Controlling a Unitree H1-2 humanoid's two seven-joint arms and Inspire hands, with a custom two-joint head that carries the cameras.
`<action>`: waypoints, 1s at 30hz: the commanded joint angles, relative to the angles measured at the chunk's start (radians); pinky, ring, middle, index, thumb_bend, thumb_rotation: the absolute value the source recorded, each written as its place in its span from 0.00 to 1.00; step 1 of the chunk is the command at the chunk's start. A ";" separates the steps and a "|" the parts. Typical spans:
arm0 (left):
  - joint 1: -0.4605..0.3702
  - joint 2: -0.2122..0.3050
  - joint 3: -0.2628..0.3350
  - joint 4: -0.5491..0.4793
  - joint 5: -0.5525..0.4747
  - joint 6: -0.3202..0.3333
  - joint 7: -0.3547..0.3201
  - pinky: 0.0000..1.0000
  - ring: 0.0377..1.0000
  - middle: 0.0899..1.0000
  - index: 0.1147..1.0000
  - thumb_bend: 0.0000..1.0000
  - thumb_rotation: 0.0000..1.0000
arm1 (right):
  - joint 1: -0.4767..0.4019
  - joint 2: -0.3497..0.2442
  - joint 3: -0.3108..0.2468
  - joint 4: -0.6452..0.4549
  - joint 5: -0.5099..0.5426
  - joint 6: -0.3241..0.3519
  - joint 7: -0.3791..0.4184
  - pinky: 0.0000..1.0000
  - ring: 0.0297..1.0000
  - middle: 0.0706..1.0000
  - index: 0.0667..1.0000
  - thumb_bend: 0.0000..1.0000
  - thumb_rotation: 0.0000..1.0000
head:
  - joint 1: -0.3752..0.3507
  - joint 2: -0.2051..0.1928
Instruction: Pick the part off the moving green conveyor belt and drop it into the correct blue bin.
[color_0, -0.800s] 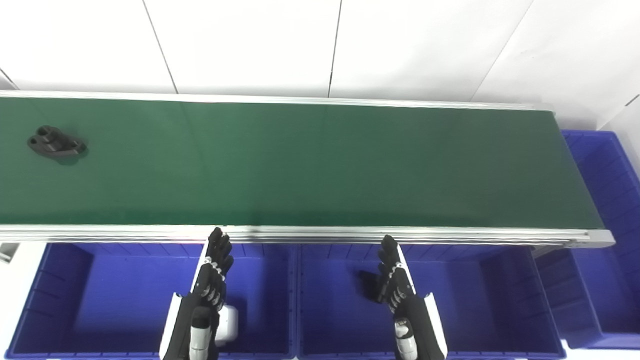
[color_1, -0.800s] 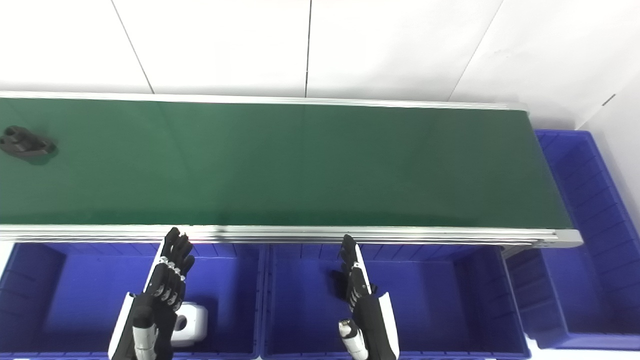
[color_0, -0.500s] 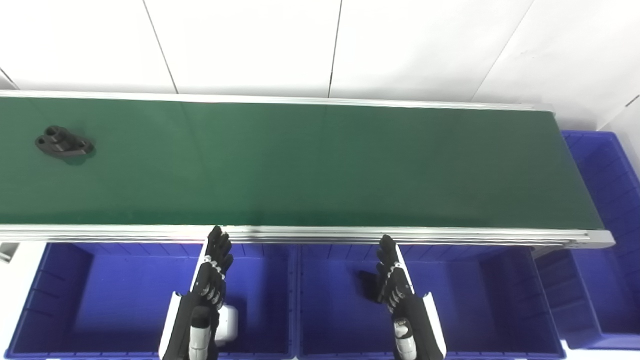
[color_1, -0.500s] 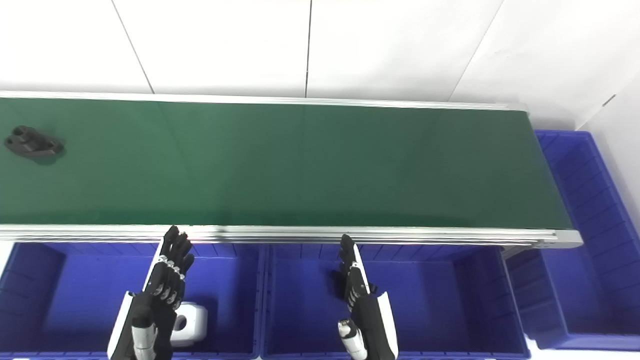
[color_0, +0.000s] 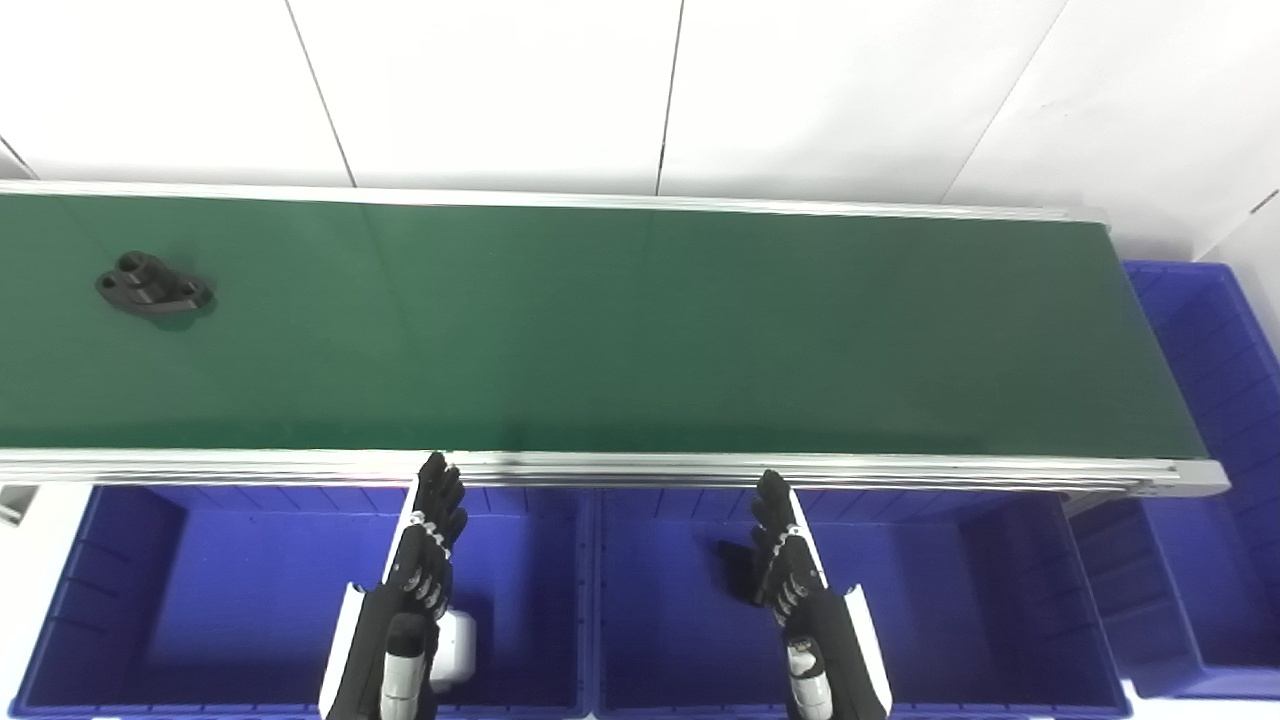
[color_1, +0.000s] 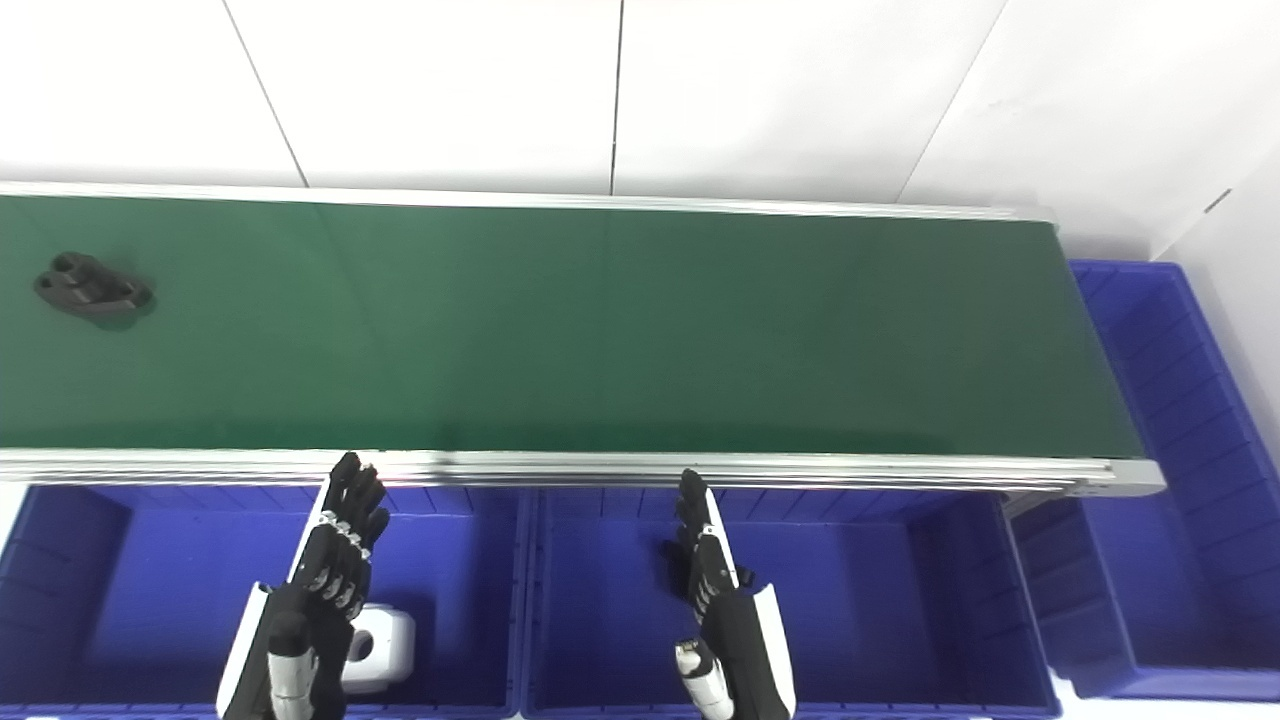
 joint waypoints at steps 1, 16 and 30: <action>0.013 -0.001 -0.006 -0.025 -0.003 -0.027 0.001 1.00 1.00 1.00 1.00 0.81 1.00 | 0.006 0.004 0.003 -0.022 0.006 -0.015 0.011 1.00 1.00 1.00 1.00 1.00 1.00 | 0.000 0.001; 0.012 0.003 -0.008 -0.024 -0.004 -0.025 -0.002 1.00 1.00 1.00 1.00 0.82 1.00 | 0.006 0.006 0.001 -0.023 -0.006 -0.012 0.007 1.00 0.99 1.00 1.00 1.00 1.00 | 0.001 0.000; 0.007 0.007 -0.011 -0.018 -0.012 -0.020 -0.008 1.00 1.00 1.00 1.00 0.83 1.00 | 0.003 0.006 -0.002 -0.017 -0.010 -0.009 0.007 0.99 0.99 1.00 1.00 1.00 1.00 | 0.004 -0.004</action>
